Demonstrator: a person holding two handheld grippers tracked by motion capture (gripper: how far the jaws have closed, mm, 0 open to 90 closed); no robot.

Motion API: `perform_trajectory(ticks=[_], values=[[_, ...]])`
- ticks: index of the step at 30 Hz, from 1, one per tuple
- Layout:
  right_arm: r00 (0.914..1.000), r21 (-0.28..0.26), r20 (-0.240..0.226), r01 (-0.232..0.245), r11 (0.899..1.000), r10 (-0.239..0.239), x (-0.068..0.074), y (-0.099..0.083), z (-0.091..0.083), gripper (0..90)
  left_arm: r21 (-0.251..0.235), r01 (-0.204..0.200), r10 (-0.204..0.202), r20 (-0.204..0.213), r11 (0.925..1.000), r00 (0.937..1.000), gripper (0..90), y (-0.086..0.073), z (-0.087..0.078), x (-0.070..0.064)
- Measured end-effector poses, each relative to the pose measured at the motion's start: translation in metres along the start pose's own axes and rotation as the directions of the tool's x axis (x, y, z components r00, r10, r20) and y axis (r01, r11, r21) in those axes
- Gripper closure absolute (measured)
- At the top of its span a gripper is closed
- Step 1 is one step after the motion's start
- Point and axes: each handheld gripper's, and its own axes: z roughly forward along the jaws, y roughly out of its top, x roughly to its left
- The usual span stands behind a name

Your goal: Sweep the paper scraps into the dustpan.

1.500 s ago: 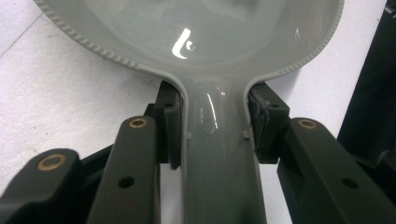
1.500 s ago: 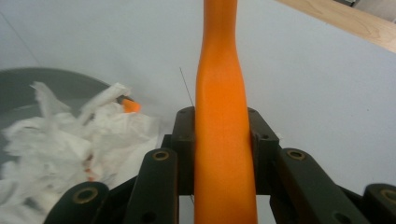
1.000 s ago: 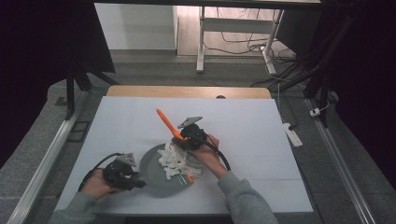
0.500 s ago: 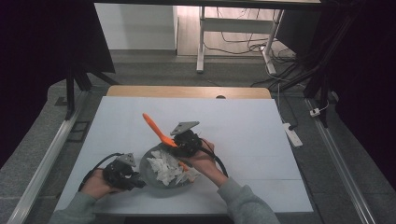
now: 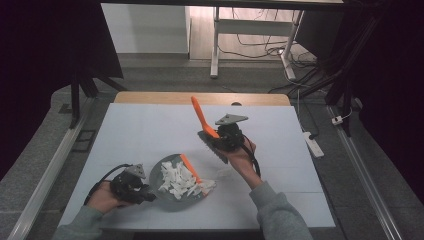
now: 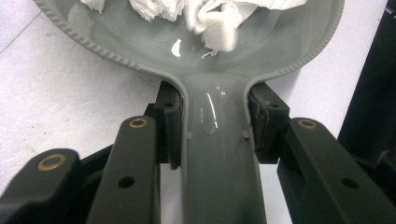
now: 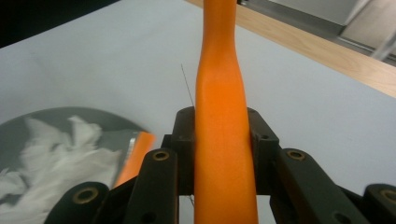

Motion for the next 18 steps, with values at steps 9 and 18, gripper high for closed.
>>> perform_trajectory(ticks=[9, 18], values=[[0.9911, 0.069, 0.125, -0.054, 0.996, 0.045, -0.038, -0.009, 0.014, 70.3, -0.002, 0.0, 0.0, 0.0, 1.0, 1.0, 61.4, 0.0, 0.0, 0.0], [0.9844, 0.157, 0.172, -0.068, 0.985, 0.04, -0.056, -0.014, 0.042, 70.4, -0.004, 0.001, -0.001, 0.001, 1.0, 1.0, 61.3, 0.0, 0.0, 0.001]])
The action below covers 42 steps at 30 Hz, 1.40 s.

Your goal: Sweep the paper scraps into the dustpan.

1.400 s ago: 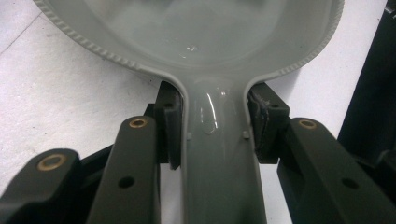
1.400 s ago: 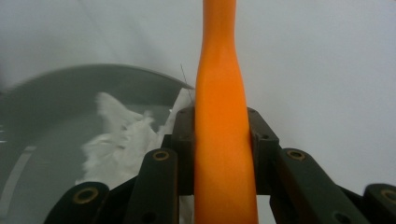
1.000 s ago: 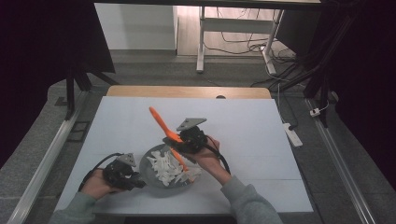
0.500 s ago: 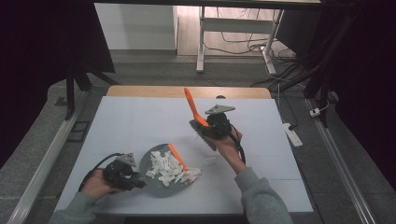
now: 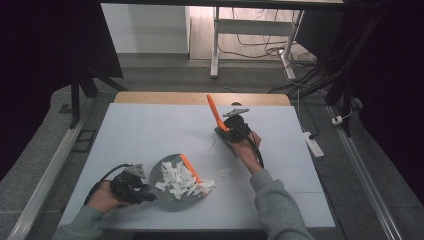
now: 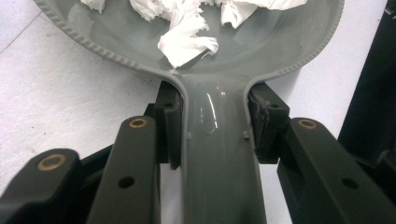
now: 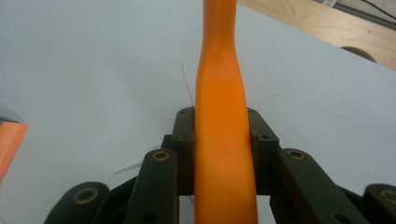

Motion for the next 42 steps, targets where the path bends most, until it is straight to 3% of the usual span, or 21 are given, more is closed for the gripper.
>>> perform_trajectory(ticks=[6, 11, 16, 18, 21, 24, 28, 30, 33, 35, 38, 42], values=[[0.9997, 0.039, -0.015, 0.018, 0.999, -0.018, 0.007, 0.001, 0.011, 70.4, -0.001, 0.0, 0.0, -0.001, 1.0, 1.0, 61.3, 0.0, 0.0, 0.0], [0.9974, 0.057, -0.032, 0.067, 0.996, -0.065, 0.022, 0.002, 0.011, 70.4, -0.002, 0.002, -0.002, -0.001, 1.0, 1.0, 61.4, 0.0, 0.0, 0.0], [0.9898, 0.046, -0.104, 0.103, 0.994, -0.098, 0.044, 0.0, 0.008, 70.4, -0.003, 0.004, -0.004, -0.002, 1.0, 1.0, 61.3, 0.001, 0.001, 0.0], [0.985, 0.036, -0.119, 0.129, 0.991, -0.124, 0.055, -0.002, 0.006, 70.4, -0.001, 0.003, -0.003, -0.002, 1.0, 1.0, 61.3, 0.001, 0.001, 0.0], [0.9746, 0.018, -0.182, 0.137, 0.99, -0.131, 0.071, -0.005, 0.001, 70.4, -0.002, 0.005, -0.005, -0.003, 1.0, 1.0, 61.3, 0.001, 0.001, 0.0], [0.9575, -0.001, -0.242, 0.161, 0.987, -0.156, 0.09, -0.008, -0.004, 70.4, 0.0, 0.006, -0.006, -0.003, 1.0, 1.0, 61.3, 0.001, 0.001, 0.0], [0.9387, -0.046, -0.279, 0.197, 0.979, -0.202, 0.108, -0.008, -0.011, 70.3, -0.001, 0.008, -0.008, -0.004, 1.0, 1.0, 61.3, 0.001, 0.001, -0.001], [0.9403, -0.08, -0.265, 0.199, 0.977, -0.213, 0.107, -0.004, -0.018, 70.4, 0.0, 0.007, -0.007, -0.005, 1.0, 1.0, 61.3, 0.001, 0.001, -0.001], [0.9565, -0.103, -0.225, 0.166, 0.981, -0.186, 0.093, 0.002, -0.027, 70.4, 0.001, 0.006, -0.006, -0.004, 1.0, 1.0, 61.3, 0.001, 0.001, 0.0], [0.9716, -0.086, -0.182, 0.138, 0.987, -0.152, 0.078, 0.003, -0.027, 70.4, -0.001, 0.009, -0.009, -0.004, 1.0, 1.0, 61.4, 0.001, 0.002, 0.0], [0.9843, -0.052, -0.137, 0.105, 0.993, -0.111, 0.06, 0.001, -0.02, 70.4, -0.001, 0.009, -0.009, -0.004, 1.0, 0.9999, 61.3, 0.001, 0.002, -0.001], [0.9905, 0.017, -0.118, 0.074, 0.997, -0.071, 0.05, -0.005, -0.006, 70.4, 0.0, 0.009, -0.009, -0.004, 1.0, 1.0, 61.4, 0.001, 0.002, 0.0]])
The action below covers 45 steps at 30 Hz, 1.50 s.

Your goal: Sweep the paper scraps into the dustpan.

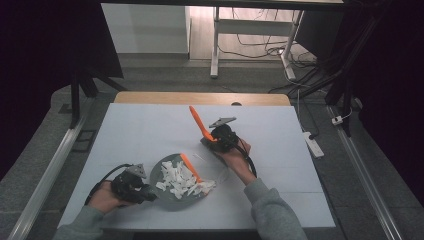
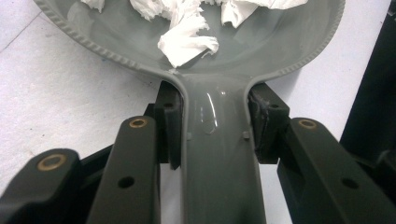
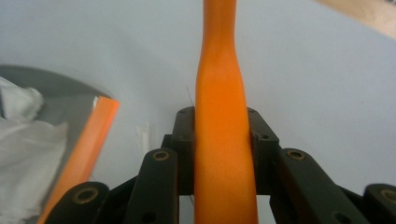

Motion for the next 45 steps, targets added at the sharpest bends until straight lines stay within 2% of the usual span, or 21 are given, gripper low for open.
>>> perform_trajectory(ticks=[6, 15, 17, 21, 23, 25, 27, 32, 36, 39, 45], values=[[0.9997, 0.022, -0.012, 0.023, 0.999, -0.023, 0.009, 0.0, 0.009, 70.4, -0.001, 0.001, -0.001, 0.0, 1.0, 1.0, 61.3, 0.0, 0.0, 0.0], [0.9941, 0.026, -0.079, 0.077, 0.997, -0.074, 0.039, -0.001, 0.007, 70.4, -0.001, 0.001, -0.001, 0.0, 1.0, 1.0, 61.4, 0.0, 0.0, 0.0], [0.991, 0.019, -0.109, 0.08, 0.997, -0.078, 0.047, -0.001, 0.006, 70.4, -0.001, 0.001, -0.001, 0.0, 1.0, 1.0, 61.3, 0.0, 0.0, 0.0], [0.9756, 0.004, -0.191, 0.111, 0.994, -0.108, 0.063, -0.002, 0.001, 70.4, -0.001, 0.002, -0.002, -0.001, 1.0, 1.0, 61.4, 0.0, 0.0, 0.0], [0.9737, -0.03, -0.192, 0.119, 0.992, -0.122, 0.066, 0.0, -0.006, 70.4, -0.001, 0.004, -0.004, -0.001, 1.0, 1.0, 61.3, 0.0, 0.0, 0.0], [0.9789, -0.062, -0.163, 0.115, 0.991, -0.123, 0.062, 0.003, -0.013, 70.4, -0.001, 0.005, -0.005, -0.001, 1.0, 1.0, 61.3, 0.0, 0.0, 0.0], [0.9865, -0.079, -0.137, 0.08, 0.994, -0.09, 0.051, 0.004, -0.018, 70.4, -0.002, 0.005, -0.005, -0.002, 1.0, 1.0, 61.4, 0.0, 0.0, 0.0], [0.9973, -0.073, -0.072, 0.012, 0.997, -0.017, 0.025, -0.001, -0.016, 70.4, -0.002, 0.004, -0.004, -0.001, 1.0, 1.0, 61.3, 0.0, 0.0, 0.0], [0.9982, -0.06, -0.049, -0.036, 0.998, 0.033, 0.012, -0.007, -0.011, 70.4, -0.001, 0.005, -0.005, -0.001, 1.0, 1.0, 61.3, 0.0, 0.0, 0.0], [0.9985, -0.047, -0.038, -0.042, 0.998, 0.04, 0.007, -0.01, -0.006, 70.4, -0.002, 0.005, -0.005, -0.002, 1.0, 1.0, 61.3, 0.0, 0.0, -0.001], [0.9984, -0.034, -0.038, -0.044, 0.998, 0.042, 0.007, -0.011, -0.001, 70.5, -0.002, 0.005, -0.005, -0.001, 1.0, 1.0, 61.4, 0.0, 0.0, -0.001]])
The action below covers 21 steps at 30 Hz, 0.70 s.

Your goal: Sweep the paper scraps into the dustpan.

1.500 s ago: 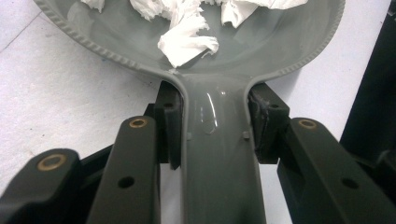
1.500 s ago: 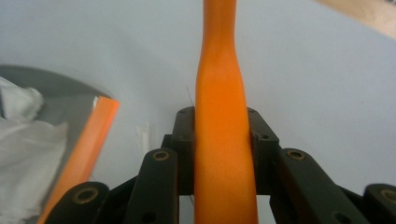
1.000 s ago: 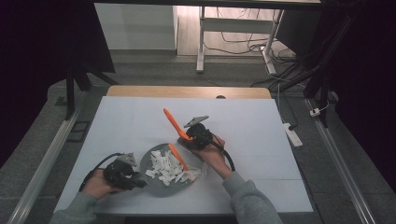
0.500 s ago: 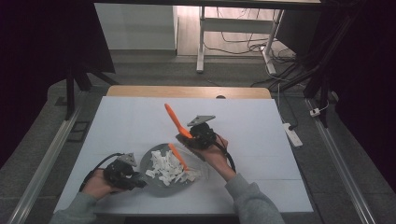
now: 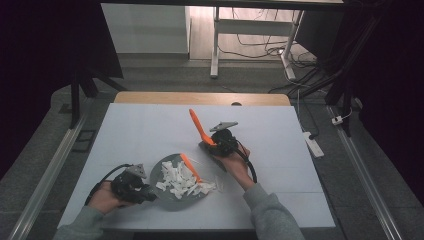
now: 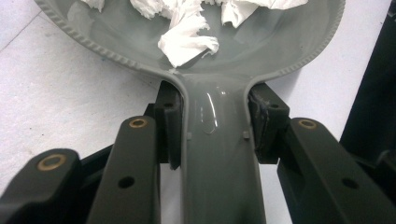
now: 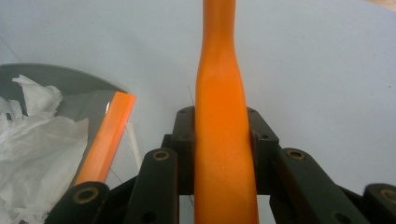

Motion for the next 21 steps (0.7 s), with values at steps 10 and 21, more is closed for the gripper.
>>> perform_trajectory(ticks=[10, 21], values=[[0.9984, 0.025, -0.021, 0.053, 0.998, -0.053, 0.022, 0.003, 0.007, 70.5, 0.0, 0.001, -0.001, -0.001, 1.0, 1.0, 61.3, 0.0, 0.0, 0.0], [0.9768, -0.014, -0.186, 0.106, 0.994, -0.106, 0.066, 0.007, 0.005, 70.5, 0.002, 0.0, 0.0, 0.0, 1.0, 1.0, 61.4, 0.0, 0.0, 0.0]])
